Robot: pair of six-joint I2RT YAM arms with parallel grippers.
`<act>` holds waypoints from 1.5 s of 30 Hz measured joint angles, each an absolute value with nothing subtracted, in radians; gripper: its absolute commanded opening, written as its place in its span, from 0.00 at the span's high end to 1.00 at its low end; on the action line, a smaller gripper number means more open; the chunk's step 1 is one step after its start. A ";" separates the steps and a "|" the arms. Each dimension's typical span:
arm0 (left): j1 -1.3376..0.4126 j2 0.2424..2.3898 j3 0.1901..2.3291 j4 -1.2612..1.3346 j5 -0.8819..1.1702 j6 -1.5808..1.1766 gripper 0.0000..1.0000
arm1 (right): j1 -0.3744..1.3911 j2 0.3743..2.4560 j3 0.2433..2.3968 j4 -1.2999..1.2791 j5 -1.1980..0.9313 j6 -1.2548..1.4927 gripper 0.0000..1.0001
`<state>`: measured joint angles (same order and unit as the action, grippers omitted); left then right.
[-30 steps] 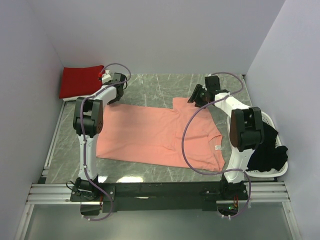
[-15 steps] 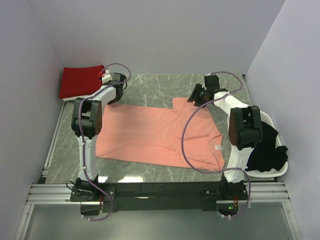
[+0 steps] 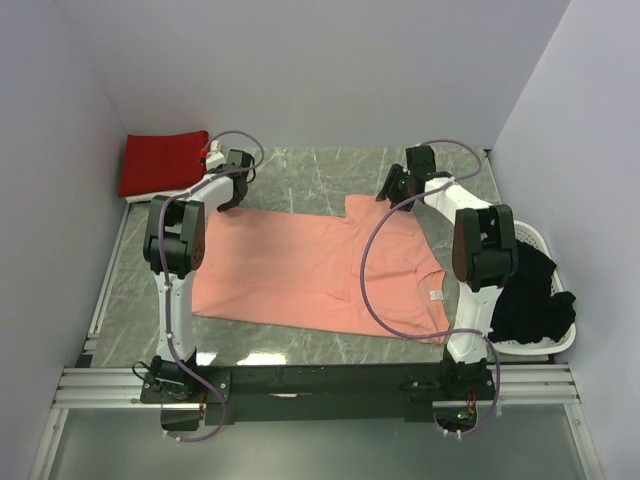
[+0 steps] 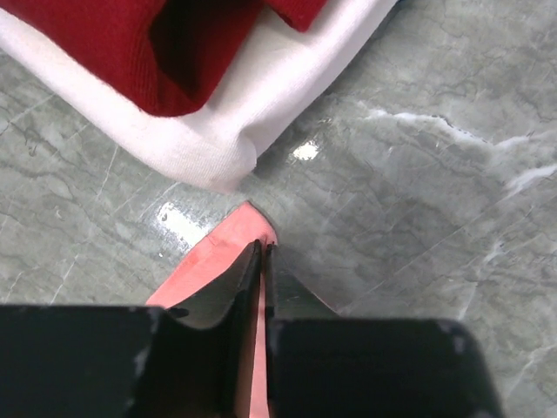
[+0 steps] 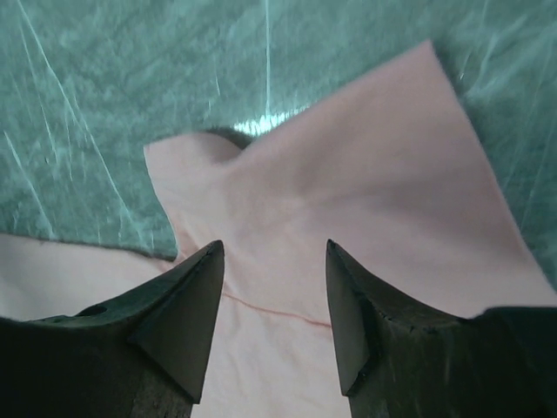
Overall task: Fold and stack the t-shirts
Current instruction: Fold the tshirt
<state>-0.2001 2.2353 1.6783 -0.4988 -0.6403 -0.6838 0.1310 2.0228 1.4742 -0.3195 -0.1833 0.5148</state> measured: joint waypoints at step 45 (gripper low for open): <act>-0.183 2.190 1.637 -0.432 -0.583 -0.638 0.99 | 0.070 2.261 1.866 -0.525 0.007 0.558 1.00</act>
